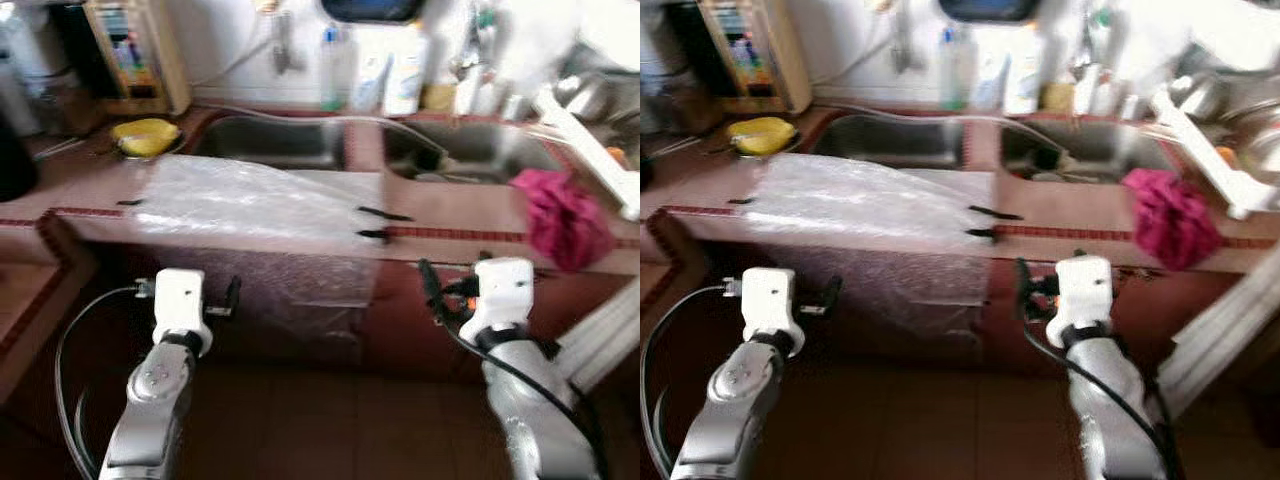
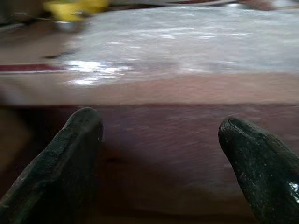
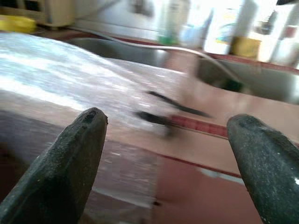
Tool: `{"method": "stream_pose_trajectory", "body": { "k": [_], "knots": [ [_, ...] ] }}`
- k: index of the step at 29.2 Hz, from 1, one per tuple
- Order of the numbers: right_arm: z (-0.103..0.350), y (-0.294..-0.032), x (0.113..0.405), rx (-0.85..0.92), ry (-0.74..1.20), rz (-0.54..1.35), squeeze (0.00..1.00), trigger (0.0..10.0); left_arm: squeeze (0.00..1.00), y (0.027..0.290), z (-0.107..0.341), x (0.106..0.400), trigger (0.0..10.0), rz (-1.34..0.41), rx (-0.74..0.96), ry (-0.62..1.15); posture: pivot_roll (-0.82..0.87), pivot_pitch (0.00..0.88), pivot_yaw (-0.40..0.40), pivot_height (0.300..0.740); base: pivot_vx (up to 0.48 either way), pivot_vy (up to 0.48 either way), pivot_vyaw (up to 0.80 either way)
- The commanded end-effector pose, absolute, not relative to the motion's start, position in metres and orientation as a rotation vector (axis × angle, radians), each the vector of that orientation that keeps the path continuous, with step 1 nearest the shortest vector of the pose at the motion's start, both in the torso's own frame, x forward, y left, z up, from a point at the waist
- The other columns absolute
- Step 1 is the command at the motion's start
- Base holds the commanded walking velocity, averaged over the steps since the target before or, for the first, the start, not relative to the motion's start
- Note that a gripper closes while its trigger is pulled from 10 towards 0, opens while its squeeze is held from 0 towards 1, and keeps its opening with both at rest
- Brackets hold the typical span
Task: Kitchen organization
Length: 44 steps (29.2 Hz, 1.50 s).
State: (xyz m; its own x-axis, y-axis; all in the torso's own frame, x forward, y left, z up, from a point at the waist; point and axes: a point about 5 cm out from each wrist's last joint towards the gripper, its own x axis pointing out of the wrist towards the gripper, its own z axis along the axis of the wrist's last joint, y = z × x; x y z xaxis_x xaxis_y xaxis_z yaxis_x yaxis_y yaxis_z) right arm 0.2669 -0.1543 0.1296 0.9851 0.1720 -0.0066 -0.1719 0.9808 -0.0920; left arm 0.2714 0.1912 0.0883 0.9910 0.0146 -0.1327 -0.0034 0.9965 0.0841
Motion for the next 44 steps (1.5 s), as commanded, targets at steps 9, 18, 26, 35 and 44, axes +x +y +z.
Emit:
{"method": "stream_pose_trajectory", "body": {
  "k": [9, 18, 26, 35, 44],
  "knots": [
    [0.128, -0.170, 0.269, -0.087, 0.024, 0.096, 0.00, 10.0, 0.00, 0.173, 0.082, 0.276, 10.0, -0.090, 0.087, 0.166, 0.05, 0.000, 0.009, 0.740, 0.000, 0.465, 0.00],
    [0.126, -0.171, 0.270, -0.081, 0.031, 0.085, 0.00, 10.0, 0.00, 0.172, 0.091, 0.283, 10.0, -0.095, 0.049, 0.149, 0.05, 0.000, 0.010, 0.740, 0.000, 0.039, 0.00],
    [0.120, -0.170, 0.273, -0.068, 0.031, 0.085, 0.00, 10.0, 0.00, 0.165, 0.100, 0.281, 10.0, -0.146, 0.055, 0.133, 0.11, 0.000, 0.032, 0.740, 0.000, 0.000, -0.36],
    [0.115, -0.157, 0.279, -0.010, 0.037, 0.045, 0.00, 10.0, 0.00, 0.162, 0.107, 0.284, 10.0, -0.204, 0.040, 0.129, 0.12, 0.000, 0.088, 0.740, 0.000, 0.000, 0.00],
    [0.130, -0.162, 0.279, -0.055, -0.042, 0.055, 0.00, 10.0, 0.00, 0.163, 0.113, 0.289, 10.0, -0.085, 0.026, 0.071, 0.09, 0.000, 0.038, 0.740, 0.000, 0.000, 0.00]
  ]
}}
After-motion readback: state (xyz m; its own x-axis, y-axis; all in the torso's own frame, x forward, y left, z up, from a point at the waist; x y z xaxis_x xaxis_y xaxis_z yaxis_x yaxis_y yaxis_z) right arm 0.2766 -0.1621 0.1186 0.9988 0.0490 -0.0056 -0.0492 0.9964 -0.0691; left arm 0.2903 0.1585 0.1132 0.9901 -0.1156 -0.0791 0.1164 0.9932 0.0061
